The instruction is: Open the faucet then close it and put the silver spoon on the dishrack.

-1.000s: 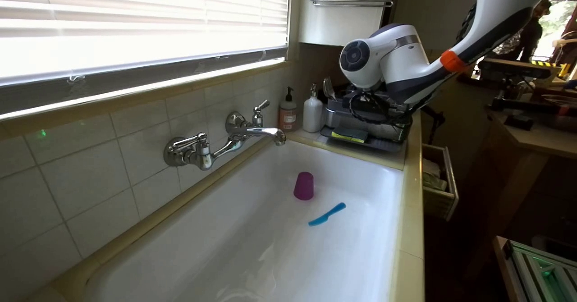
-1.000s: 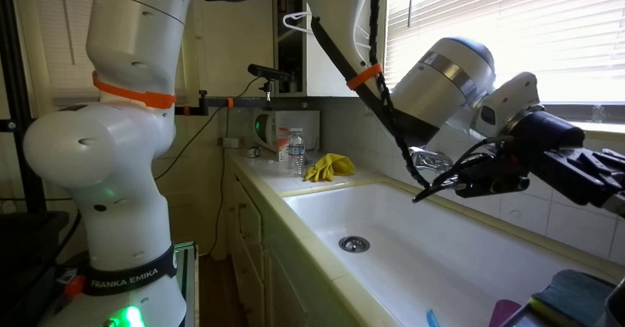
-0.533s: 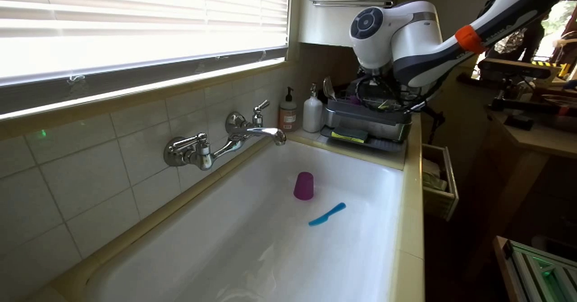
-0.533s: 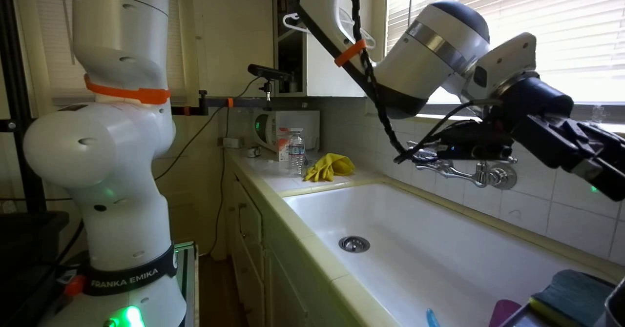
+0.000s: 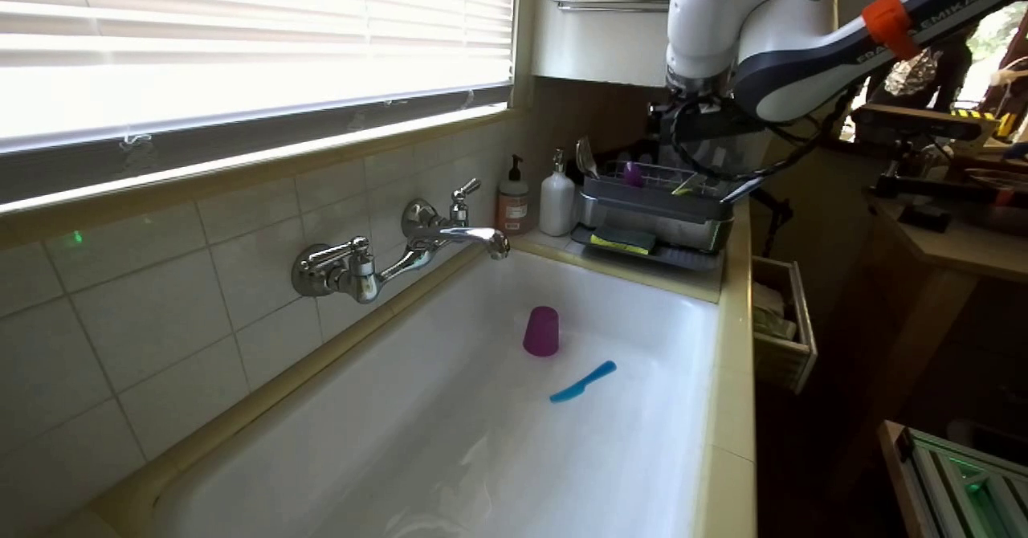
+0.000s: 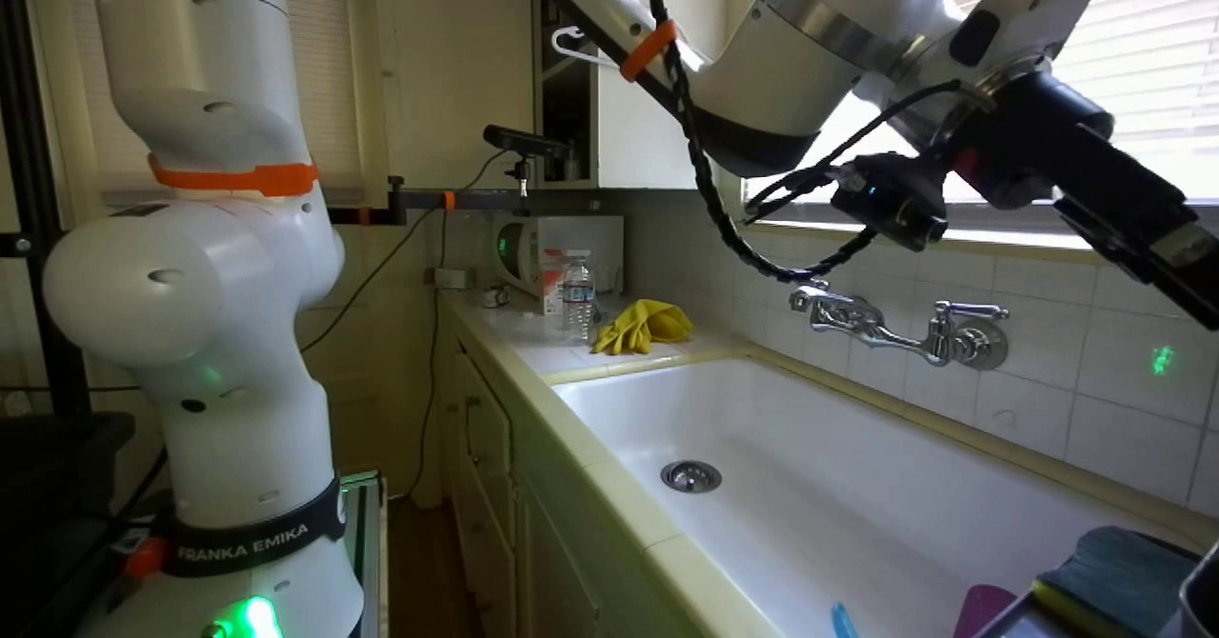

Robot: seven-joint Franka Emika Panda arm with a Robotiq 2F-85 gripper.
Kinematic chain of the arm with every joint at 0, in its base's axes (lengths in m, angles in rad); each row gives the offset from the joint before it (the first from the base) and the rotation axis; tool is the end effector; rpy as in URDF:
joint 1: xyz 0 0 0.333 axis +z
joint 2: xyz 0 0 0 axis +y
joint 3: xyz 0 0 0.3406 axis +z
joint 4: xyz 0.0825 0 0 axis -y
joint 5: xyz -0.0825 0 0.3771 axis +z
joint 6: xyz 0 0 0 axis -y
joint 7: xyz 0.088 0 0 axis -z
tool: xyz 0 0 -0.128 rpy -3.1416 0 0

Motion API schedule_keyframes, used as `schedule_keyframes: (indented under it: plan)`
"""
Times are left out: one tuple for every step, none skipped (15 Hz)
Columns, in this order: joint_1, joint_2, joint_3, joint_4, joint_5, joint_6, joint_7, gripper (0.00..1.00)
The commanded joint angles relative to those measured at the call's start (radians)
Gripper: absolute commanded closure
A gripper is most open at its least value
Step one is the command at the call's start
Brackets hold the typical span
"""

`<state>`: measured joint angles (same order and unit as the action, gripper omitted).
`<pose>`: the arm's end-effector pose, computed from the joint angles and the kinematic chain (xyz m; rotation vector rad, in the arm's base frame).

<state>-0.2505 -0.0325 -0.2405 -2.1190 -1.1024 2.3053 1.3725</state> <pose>0.4815 -0.2950 0.4725 1.9563 -1.2964 0.6883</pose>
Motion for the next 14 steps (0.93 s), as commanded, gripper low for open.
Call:
schedule_keyframes:
  plan:
    - [-0.012, -0.068, -0.026, -0.069, 0.094, 0.107, -0.248, 0.00]
    - [-0.013, -0.075, -0.031, -0.077, 0.121, 0.128, -0.313, 0.00]
    - [-0.013, -0.083, -0.035, -0.086, 0.153, 0.147, -0.384, 0.00]
    - [-0.006, -0.089, -0.044, -0.096, 0.182, 0.163, -0.450, 0.00]
    - [-0.002, -0.094, -0.048, -0.103, 0.215, 0.173, -0.520, 0.00]
    - [0.001, -0.099, -0.050, -0.109, 0.248, 0.181, -0.590, 0.00]
    - [-0.003, -0.103, -0.043, -0.114, 0.287, 0.186, -0.666, 0.00]
    - [0.000, -0.107, -0.042, -0.118, 0.323, 0.186, -0.737, 0.00]
    - [0.002, -0.111, -0.040, -0.123, 0.362, 0.188, -0.810, 0.00]
    - [0.005, -0.117, -0.036, -0.127, 0.400, 0.182, -0.881, 0.00]
    - [0.009, -0.123, -0.033, -0.131, 0.438, 0.178, -0.952, 0.00]
    - [0.028, -0.128, -0.042, -0.135, 0.474, 0.171, -1.018, 0.00]
    - [0.036, -0.134, -0.041, -0.139, 0.516, 0.168, -1.085, 0.00]
    - [0.024, -0.137, -0.018, -0.141, 0.562, 0.161, -1.156, 0.00]
